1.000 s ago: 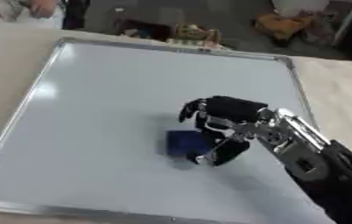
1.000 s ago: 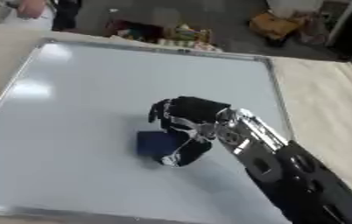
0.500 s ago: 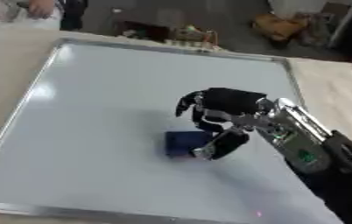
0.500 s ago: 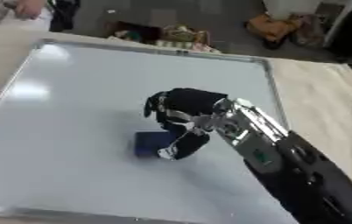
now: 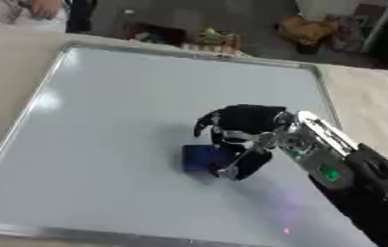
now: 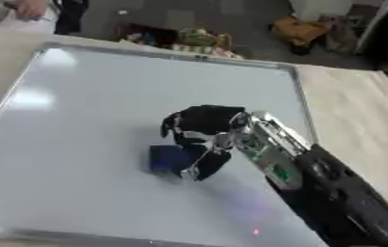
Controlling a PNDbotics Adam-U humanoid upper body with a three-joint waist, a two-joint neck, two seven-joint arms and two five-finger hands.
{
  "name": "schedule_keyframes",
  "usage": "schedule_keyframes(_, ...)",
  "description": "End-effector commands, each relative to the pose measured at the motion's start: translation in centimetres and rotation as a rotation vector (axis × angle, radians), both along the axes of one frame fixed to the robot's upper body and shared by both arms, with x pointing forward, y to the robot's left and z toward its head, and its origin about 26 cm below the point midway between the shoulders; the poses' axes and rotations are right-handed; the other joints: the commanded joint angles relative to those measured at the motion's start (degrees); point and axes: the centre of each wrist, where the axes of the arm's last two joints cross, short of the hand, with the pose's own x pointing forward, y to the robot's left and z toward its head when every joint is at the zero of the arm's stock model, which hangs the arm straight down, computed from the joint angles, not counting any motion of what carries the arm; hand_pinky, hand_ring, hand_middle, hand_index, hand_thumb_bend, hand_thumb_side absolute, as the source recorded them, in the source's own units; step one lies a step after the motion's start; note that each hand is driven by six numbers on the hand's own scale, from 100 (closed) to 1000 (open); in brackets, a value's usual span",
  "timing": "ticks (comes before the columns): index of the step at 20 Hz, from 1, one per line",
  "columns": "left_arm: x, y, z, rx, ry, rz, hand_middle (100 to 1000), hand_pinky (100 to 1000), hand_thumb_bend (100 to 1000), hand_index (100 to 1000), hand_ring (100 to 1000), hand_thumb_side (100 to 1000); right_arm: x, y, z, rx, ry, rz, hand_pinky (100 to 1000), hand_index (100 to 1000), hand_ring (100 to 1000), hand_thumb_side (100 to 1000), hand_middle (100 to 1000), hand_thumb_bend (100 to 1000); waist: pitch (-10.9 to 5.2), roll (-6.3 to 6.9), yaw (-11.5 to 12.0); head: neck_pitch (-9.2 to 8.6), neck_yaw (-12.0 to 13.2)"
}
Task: Wipe the whiteboard clean with a brush.
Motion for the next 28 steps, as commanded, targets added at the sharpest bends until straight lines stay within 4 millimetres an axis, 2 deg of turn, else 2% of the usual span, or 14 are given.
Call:
schedule_keyframes(1, -0.2, 0.4, 0.5, 0.022, -0.017, 0.008, 619, 715, 312, 760, 582, 976, -0.2, 0.0, 1.5, -0.041, -0.035, 0.024, 794, 100, 894, 372, 825, 203, -1.24, 0.32, -0.14, -0.31, 0.07)
schedule_keyframes(10, -0.2, 0.4, 0.5, 0.024, -0.013, 0.008, 616, 716, 306, 759, 581, 976, -0.2, -0.1, 1.8, -0.021, -0.04, -0.007, 800, 100, 899, 401, 820, 252, -1.37, 0.17, -0.27, -0.44, 0.09)
schedule_keyframes(15, -0.2, 0.4, 0.5, 0.025, -0.014, 0.007, 615, 715, 305, 759, 581, 976, 0.0, -0.3, 1.5, -0.012, -0.067, -0.047, 805, 100, 897, 429, 707, 264, -1.26, 0.13, -0.19, -0.51, -0.01)
schedule_keyframes(22, -0.2, 0.3, 0.5, 0.023, -0.015, 0.004, 615, 715, 304, 759, 581, 975, 0.5, -0.4, 0.8, -0.02, -0.087, -0.063, 801, 100, 899, 436, 711, 264, -1.14, 0.14, -0.09, -0.65, -0.1)
schedule_keyframes(28, -0.2, 0.3, 0.6, 0.023, -0.02, 0.002, 612, 715, 298, 757, 580, 973, 0.8, -0.4, 0.2, -0.036, -0.05, -0.068, 799, 100, 893, 420, 710, 299, -0.91, 0.24, 0.0, -0.67, -0.22)
